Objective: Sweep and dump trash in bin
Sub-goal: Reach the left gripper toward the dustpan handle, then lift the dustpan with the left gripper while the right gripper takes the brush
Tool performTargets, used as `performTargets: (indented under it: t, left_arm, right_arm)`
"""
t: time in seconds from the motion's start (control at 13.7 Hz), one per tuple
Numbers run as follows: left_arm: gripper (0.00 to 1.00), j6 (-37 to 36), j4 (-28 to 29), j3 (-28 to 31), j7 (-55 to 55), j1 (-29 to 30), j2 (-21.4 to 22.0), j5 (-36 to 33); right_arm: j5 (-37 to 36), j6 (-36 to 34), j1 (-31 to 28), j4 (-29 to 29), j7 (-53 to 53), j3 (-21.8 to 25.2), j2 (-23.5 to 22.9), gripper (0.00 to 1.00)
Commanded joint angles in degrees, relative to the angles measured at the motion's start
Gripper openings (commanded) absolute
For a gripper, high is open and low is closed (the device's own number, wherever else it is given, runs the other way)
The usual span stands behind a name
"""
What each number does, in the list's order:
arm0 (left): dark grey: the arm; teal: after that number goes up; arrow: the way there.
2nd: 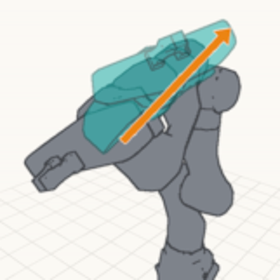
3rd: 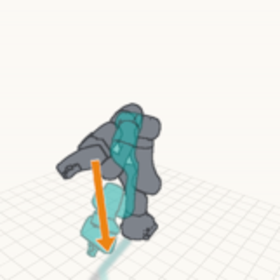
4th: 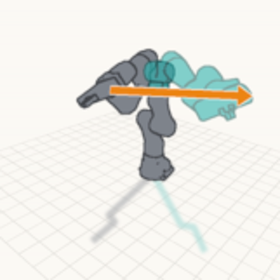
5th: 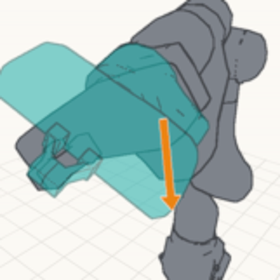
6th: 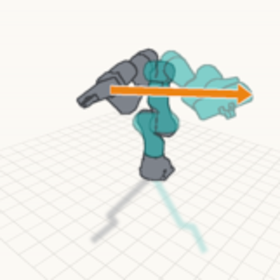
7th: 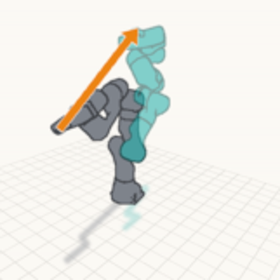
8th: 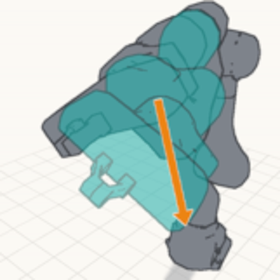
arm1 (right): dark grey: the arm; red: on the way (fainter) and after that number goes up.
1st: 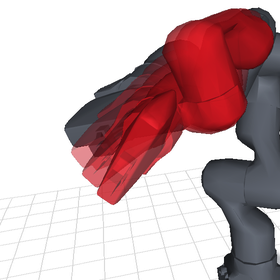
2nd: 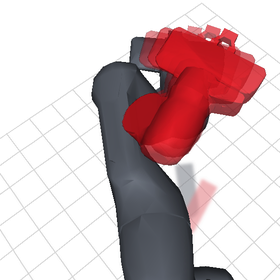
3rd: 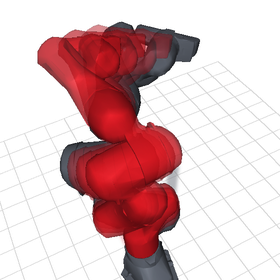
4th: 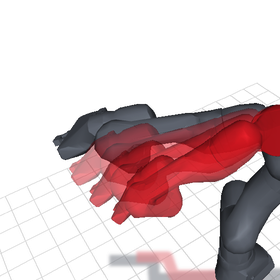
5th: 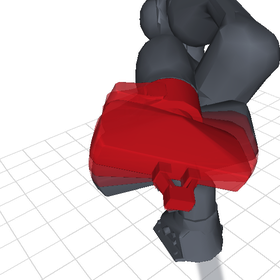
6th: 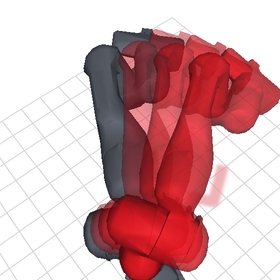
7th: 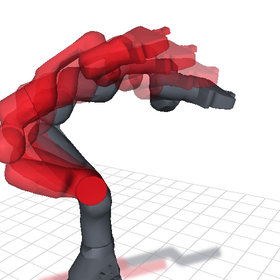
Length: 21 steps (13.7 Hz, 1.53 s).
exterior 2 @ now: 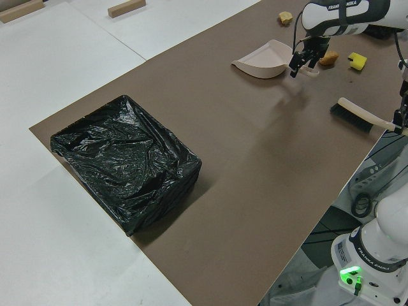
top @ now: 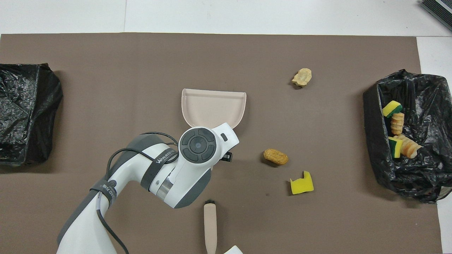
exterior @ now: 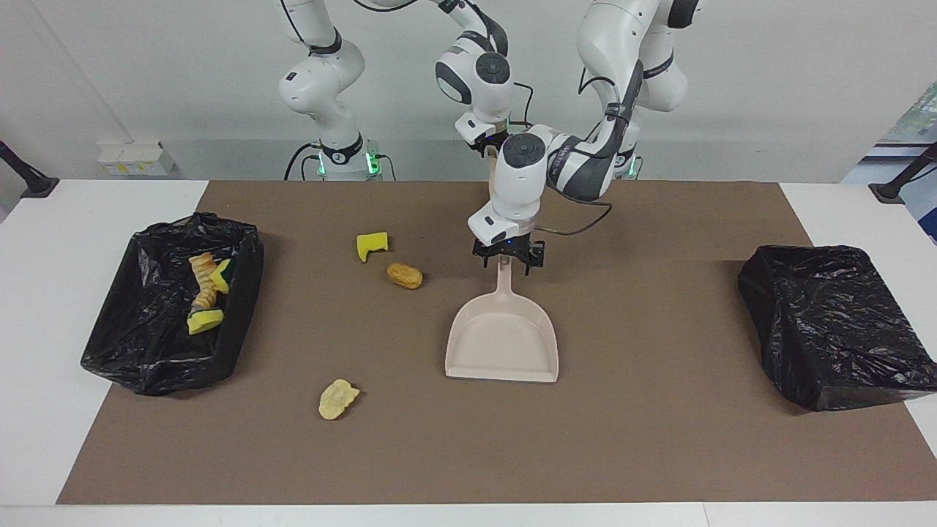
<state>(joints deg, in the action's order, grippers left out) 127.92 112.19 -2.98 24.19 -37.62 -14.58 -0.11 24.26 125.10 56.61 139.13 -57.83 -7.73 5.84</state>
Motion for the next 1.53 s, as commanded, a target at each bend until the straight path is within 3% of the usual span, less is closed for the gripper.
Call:
performTargets:
  t: [0.0, 0.15, 0.29, 0.58, 0.73, 0.88, 1.17, 1.46]
  left_arm:
    - [0.98, 1.63, 0.75, 1.05, 1.21, -1.14, 0.69, -0.15]
    - [0.78, 2.24, 0.84, 1.05, 1.29, -1.14, 0.6, -0.15]
    - [0.66, 2.68, 0.75, 1.05, 1.21, -1.14, 0.43, -0.15]
    - [0.21, 1.72, -0.03, 1.13, 0.42, -0.62, 1.39, -0.59]
    - [0.08, 1.28, -0.92, 1.57, -0.19, -0.26, 2.27, -1.2]
    - [0.02, -1.34, -1.01, 2.01, -6.66, 0.44, 3.58, -3.31]
    - [0.0, -10.13, -1.01, 2.01, -25.82, 4.47, 6.75, -6.04]
    - [0.0, -15.42, 0.31, 1.93, -42.54, 5.89, 8.6, -6.04]
  right_arm:
    - [1.58, 2.34, 0.08, 0.7, 2.72, 0.0, -1.1, 0.36]
    - [1.58, 1.56, 0.08, 0.09, 2.64, 0.0, -1.45, 0.0]
    - [1.49, 0.42, -0.62, 0.0, 1.85, 0.26, -1.19, 0.0]
    - [-2.44, -3.53, -6.32, 0.0, 3.42, 0.61, 0.65, 0.0]
    - [-4.13, -7.04, -10.54, 0.0, 5.61, 0.52, 3.46, 0.0]
    - [-4.74, -11.61, -14.58, 0.09, 9.56, 0.52, 6.71, 0.0]
    - [-7.9, -19.78, -22.75, -0.09, 16.32, 0.61, 11.73, 0.0]
    - [-16.24, -26.82, -30.48, -2.98, 24.67, 0.52, 11.65, 0.0]
